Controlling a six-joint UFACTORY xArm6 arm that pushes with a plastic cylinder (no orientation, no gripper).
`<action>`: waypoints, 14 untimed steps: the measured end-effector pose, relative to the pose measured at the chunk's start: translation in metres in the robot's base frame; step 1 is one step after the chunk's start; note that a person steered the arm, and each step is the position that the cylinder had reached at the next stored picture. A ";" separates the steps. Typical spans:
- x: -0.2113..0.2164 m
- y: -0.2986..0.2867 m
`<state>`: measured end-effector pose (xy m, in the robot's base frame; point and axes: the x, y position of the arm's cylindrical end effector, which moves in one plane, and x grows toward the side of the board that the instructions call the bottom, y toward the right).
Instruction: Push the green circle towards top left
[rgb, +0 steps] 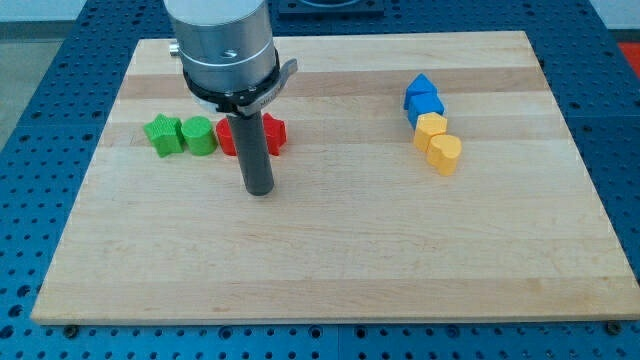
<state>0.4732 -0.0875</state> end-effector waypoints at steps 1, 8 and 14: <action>0.000 -0.001; -0.079 -0.090; -0.143 0.006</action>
<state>0.3298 -0.0811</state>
